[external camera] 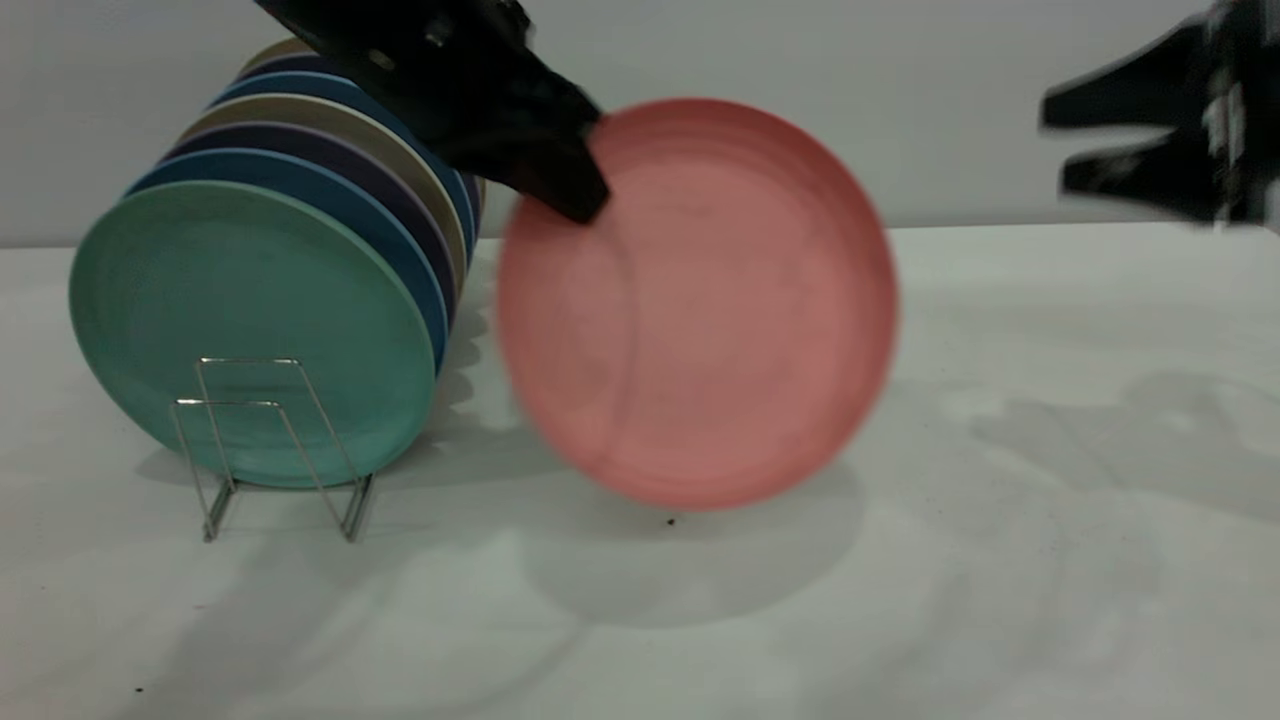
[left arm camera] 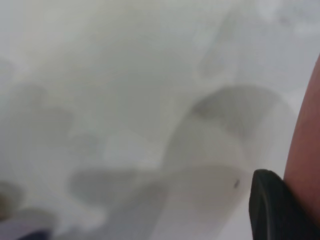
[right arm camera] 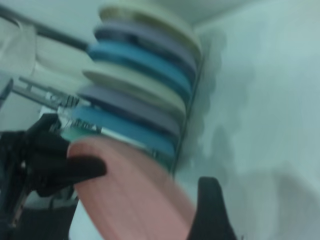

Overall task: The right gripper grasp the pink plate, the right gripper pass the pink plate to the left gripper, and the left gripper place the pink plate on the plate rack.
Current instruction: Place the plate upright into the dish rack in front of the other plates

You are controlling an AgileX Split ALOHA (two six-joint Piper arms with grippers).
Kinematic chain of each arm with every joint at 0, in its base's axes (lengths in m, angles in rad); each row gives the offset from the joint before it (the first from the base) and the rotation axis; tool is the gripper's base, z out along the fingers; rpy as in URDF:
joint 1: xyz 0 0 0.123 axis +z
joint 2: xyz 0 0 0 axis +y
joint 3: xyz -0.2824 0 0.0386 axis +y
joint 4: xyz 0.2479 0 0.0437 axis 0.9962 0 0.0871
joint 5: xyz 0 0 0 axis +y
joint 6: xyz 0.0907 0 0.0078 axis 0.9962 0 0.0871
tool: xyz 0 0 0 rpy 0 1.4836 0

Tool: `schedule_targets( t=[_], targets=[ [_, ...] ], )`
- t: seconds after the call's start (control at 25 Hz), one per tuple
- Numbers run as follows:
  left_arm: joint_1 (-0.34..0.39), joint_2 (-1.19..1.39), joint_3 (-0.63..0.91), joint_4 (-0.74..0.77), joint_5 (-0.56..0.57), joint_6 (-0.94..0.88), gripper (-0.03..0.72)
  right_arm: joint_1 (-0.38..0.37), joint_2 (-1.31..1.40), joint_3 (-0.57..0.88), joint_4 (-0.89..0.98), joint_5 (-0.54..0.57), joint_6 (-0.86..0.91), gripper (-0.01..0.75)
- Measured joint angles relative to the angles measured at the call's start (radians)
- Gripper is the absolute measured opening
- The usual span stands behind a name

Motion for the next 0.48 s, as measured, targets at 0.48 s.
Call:
schedule_targets(
  t=[0.48],
  targets=[
    [0.167, -0.398, 0.0, 0.535, 0.3, 0.234, 0.054, -0.038, -0.055, 0.001, -0.025, 0.005, 0.003, 0.546]
  ],
)
